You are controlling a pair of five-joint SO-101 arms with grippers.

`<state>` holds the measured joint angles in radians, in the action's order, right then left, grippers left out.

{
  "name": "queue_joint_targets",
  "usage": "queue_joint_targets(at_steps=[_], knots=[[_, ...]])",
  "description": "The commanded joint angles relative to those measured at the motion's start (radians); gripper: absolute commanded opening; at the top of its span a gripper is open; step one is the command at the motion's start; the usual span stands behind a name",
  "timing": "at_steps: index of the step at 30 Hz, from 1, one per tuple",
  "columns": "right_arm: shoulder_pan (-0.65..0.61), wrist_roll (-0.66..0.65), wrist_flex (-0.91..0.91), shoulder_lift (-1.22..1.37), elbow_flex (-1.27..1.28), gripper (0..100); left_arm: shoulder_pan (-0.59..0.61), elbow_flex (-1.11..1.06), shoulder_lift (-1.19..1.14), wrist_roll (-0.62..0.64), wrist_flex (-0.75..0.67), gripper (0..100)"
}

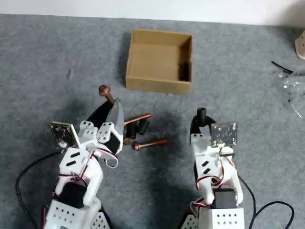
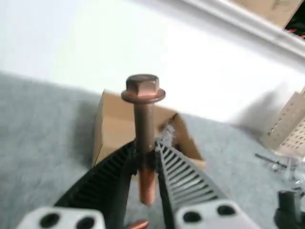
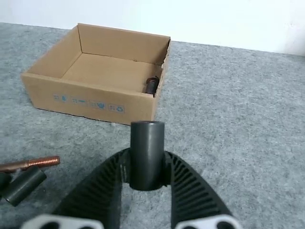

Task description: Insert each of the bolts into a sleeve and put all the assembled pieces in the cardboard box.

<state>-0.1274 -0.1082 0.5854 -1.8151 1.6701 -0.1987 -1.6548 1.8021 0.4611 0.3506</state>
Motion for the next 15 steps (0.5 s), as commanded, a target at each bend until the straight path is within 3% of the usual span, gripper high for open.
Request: queue_joint_targets(at_steps=[1, 7, 10, 15], knots=[[-0.018, 0.014, 0.002, -0.024, 0.074, 0.5, 0.035, 0.013, -0.001, -0.006, 0.107, 1], [-0.035, 0.009, 0.056, -0.024, 0.039, 0.5, 0.081, -0.018, -0.001, -0.003, 0.155, 1], [-0.038, 0.008, 0.056, -0.024, 0.036, 0.5, 0.081, -0.041, -0.002, 0.0, 0.092, 1], [-0.209, 0.008, 0.054, -0.024, 0.035, 0.5, 0.079, -0.041, -0.002, 0.0, 0.086, 1]])
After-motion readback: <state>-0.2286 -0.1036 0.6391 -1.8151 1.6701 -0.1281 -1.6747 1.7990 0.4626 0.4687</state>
